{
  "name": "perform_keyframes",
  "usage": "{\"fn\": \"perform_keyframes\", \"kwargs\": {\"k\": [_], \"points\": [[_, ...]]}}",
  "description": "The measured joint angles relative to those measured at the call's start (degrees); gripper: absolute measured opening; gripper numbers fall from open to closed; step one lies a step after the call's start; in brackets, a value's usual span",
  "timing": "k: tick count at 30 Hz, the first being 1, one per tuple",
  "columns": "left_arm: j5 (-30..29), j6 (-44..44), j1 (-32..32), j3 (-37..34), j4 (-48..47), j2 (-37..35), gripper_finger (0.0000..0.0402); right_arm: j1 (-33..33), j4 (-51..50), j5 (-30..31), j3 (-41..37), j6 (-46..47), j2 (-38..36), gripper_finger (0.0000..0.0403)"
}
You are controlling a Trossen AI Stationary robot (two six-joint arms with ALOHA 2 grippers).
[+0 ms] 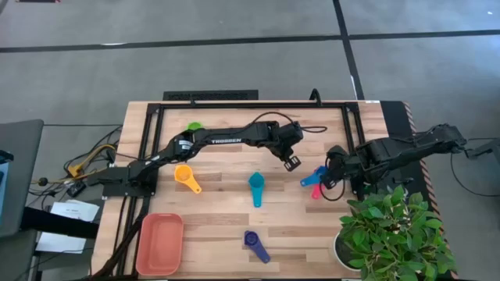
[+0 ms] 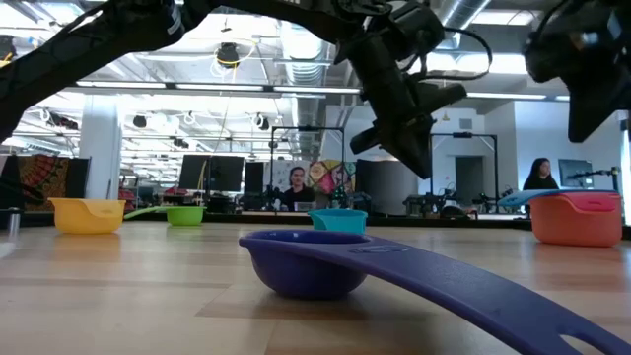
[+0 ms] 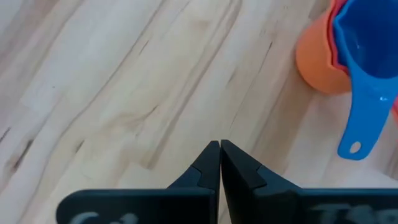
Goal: Nest measuring cups in basket
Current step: Stack the blue measuring cup on top of the pink measuring cup
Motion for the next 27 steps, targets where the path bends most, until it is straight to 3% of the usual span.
{"fn": "perform_keyframes", "kwargs": {"k": [7,12,27], "points": [[2.83,-0.08,-0.57,0.0,0.6,0.02,0.0,-6.9,-6.28,-0.5,-0.02,-2.34,3.47,0.001],[8.08,-1.98,-1.72,-3.59,9.08,0.5,0.0,-11.08,-5.67,-4.01,-1.07,-5.61,5.95,0.0005],[9.25,-7.43,-4.96,-11.22,18.08,0.66,0.0,-7.04,-5.39,-8.91,-2.4,-1.99,8.13,0.0009]]}}
